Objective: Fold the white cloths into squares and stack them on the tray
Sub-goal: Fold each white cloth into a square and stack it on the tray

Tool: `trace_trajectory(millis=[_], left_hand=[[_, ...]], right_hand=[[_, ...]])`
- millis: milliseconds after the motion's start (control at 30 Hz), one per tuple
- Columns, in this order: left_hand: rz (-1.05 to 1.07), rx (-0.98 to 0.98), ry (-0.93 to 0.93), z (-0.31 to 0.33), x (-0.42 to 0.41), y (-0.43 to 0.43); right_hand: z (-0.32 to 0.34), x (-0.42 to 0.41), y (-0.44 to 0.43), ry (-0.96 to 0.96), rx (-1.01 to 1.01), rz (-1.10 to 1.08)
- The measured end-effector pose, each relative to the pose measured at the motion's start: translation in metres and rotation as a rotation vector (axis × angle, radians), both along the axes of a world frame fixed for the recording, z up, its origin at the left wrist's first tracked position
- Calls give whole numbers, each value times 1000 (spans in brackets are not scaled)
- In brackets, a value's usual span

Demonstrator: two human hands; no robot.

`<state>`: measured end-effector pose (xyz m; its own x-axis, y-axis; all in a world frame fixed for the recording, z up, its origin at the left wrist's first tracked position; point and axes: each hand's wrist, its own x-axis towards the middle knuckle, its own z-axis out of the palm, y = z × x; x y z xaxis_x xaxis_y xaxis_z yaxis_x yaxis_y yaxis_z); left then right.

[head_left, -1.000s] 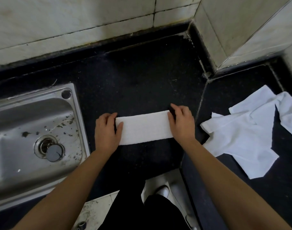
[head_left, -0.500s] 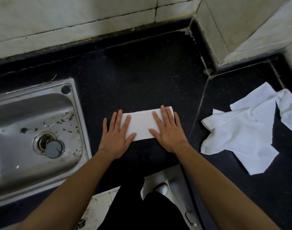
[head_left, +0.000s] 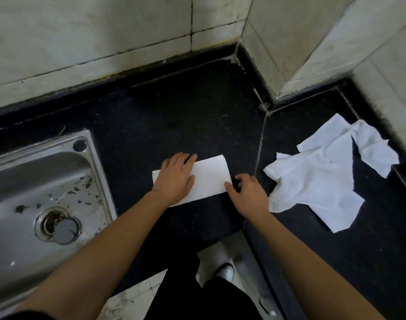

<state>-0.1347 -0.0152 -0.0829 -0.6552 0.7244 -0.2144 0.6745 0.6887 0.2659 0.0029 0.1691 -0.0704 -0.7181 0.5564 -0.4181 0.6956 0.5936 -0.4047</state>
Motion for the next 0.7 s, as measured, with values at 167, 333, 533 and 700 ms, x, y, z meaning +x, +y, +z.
trace_trajectory(millis=[167, 333, 533, 700], left_hand=[[-365, -59, 73, 6, -29, 52], [-694, -284, 233, 13, -36, 85], [-747, -271, 273, 15, -32, 95], [-620, -208, 158, 20, -37, 96]], right_hand=[[-4, 5, -12, 22, 28, -78], [-8, 3, -13, 62, -28, -158], [-5, -2, 1, 63, -206, -250], [3, -4, 15, 75, -388, -317]])
